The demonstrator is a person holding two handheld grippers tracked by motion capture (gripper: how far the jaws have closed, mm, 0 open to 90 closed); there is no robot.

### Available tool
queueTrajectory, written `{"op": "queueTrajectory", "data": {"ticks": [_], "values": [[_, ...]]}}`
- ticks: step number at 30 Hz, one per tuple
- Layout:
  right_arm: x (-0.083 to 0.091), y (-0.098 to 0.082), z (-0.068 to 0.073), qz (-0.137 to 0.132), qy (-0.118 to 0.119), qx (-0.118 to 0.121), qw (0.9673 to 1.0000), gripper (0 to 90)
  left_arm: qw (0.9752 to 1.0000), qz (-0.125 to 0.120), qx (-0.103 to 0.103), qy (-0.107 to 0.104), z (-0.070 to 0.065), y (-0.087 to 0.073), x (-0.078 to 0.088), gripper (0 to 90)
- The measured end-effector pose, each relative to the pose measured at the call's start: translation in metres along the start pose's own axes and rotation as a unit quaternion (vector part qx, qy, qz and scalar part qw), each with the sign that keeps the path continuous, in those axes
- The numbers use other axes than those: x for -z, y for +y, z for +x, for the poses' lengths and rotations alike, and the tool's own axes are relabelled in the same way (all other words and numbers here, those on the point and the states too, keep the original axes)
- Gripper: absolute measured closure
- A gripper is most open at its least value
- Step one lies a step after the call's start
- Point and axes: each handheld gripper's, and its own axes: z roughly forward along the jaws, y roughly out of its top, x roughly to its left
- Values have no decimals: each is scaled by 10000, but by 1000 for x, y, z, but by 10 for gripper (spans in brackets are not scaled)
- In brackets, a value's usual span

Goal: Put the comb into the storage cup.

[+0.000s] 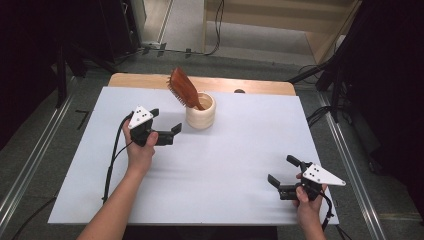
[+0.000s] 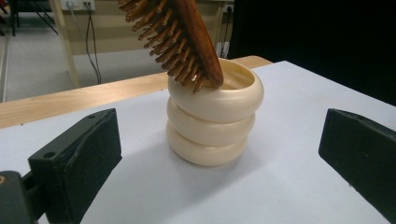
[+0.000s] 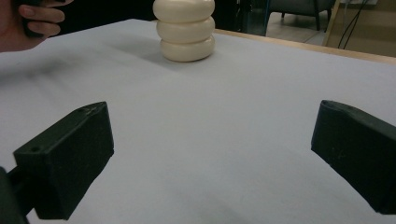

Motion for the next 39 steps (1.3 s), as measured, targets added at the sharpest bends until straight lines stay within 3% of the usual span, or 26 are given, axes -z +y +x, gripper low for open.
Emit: {"op": "queueTrajectory", "data": {"ticks": [15, 39], "values": [[0, 0, 0, -3, -9, 4, 10000, 0, 9999, 15, -143, 47, -1, -14, 27, 0], [-1, 0, 0, 15, -36, 5, 10000, 0, 9998, -52, -76, 158, -1, -36, 73, 0]]}}
